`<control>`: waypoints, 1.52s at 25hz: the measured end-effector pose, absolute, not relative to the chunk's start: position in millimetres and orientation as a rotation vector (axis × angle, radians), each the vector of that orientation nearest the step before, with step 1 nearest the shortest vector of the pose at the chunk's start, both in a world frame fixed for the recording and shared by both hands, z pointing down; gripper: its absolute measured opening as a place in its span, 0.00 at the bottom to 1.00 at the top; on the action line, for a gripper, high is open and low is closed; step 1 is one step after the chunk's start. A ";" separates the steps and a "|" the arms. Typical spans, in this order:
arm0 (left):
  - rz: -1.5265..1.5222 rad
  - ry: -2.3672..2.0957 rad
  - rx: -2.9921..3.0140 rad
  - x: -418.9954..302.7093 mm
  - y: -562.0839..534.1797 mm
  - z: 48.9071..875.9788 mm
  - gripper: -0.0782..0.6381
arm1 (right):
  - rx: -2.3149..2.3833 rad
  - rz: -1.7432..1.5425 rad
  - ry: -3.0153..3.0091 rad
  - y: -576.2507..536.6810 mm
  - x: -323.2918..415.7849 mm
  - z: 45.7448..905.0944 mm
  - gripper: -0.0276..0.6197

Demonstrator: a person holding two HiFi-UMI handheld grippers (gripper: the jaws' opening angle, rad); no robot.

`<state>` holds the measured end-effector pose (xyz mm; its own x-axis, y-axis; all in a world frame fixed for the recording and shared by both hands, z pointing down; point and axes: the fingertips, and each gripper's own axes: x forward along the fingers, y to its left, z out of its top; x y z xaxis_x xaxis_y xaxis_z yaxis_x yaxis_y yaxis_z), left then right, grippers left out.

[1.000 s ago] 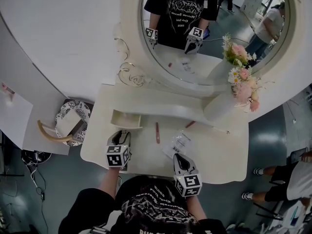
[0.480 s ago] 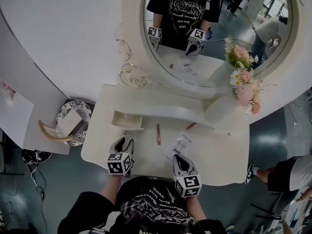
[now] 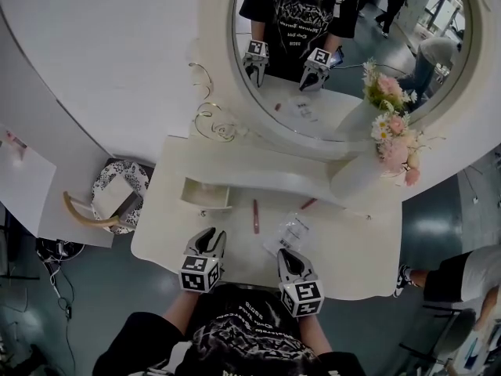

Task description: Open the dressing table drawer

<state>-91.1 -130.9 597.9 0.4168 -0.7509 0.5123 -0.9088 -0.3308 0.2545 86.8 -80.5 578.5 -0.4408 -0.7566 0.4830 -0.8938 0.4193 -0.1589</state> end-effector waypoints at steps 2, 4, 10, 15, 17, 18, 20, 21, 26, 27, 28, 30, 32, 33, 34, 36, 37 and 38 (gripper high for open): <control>0.431 -1.382 2.199 -84.9 -127.3 597.2 0.24 | 1.415 0.567 -2.344 -80.6 85.3 579.2 0.06; 0.433 -1.364 2.214 -80.5 -124.2 596.3 0.17 | 1.410 0.566 -2.343 -80.7 83.8 579.5 0.06; 0.446 -1.310 2.235 -73.4 -117.6 595.3 0.14 | 1.399 0.576 -2.343 -80.2 79.8 580.2 0.06; 0.457 -1.296 2.256 -69.9 -114.8 594.2 0.13 | 1.394 0.582 -2.342 -81.2 78.4 581.6 0.06; 0.459 -1.290 2.260 -69.3 -114.5 594.2 0.13 | 1.399 0.587 -2.340 -81.8 78.9 582.0 0.06; 0.460 -1.289 2.261 -69.0 -114.5 594.3 0.13 | 1.402 0.588 -2.338 -82.3 79.5 582.3 0.06; 0.459 -1.288 2.262 -68.9 -114.5 594.6 0.13 | 1.408 0.587 -2.335 -83.4 80.6 582.5 0.06; 0.458 -1.288 2.263 -69.0 -114.6 594.4 0.13 | 1.411 0.587 -2.336 -83.8 81.0 582.3 0.06; 0.454 -1.279 2.273 -67.0 -115.8 593.6 0.13 | 1.419 0.587 -2.332 -86.1 82.4 582.0 0.06; 0.456 -1.276 2.277 -66.0 -116.1 593.3 0.13 | 1.421 0.585 -2.330 -86.7 82.8 581.9 0.06; 0.457 -1.272 2.282 -64.9 -116.4 592.9 0.13 | 1.423 0.582 -2.329 -87.2 83.4 581.8 0.06; 0.459 -1.266 2.291 -62.9 -116.7 592.0 0.13 | 1.425 0.581 -2.328 -88.3 84.3 581.6 0.06; 0.460 -1.263 2.295 -62.0 -117.5 591.7 0.13 | 1.426 0.582 -2.330 -89.8 84.7 581.5 0.06; 0.460 -1.264 2.295 -61.7 -118.0 591.6 0.13 | 1.426 0.582 -2.332 -90.8 84.9 581.4 0.06; 0.460 -1.265 2.295 -61.6 -118.6 591.5 0.13 | 1.425 0.582 -2.334 -91.7 85.0 581.3 0.06; 0.462 -1.268 2.292 -61.8 -119.4 591.9 0.13 | 1.422 0.579 -2.339 -93.5 84.8 581.0 0.06; 0.463 -1.269 2.289 -62.1 -119.7 592.4 0.13 | 1.420 0.578 -2.342 -94.4 84.4 580.7 0.06; 0.463 -1.270 2.287 -62.6 -119.9 592.9 0.13 | 1.417 0.575 -2.345 -95.4 83.9 580.5 0.06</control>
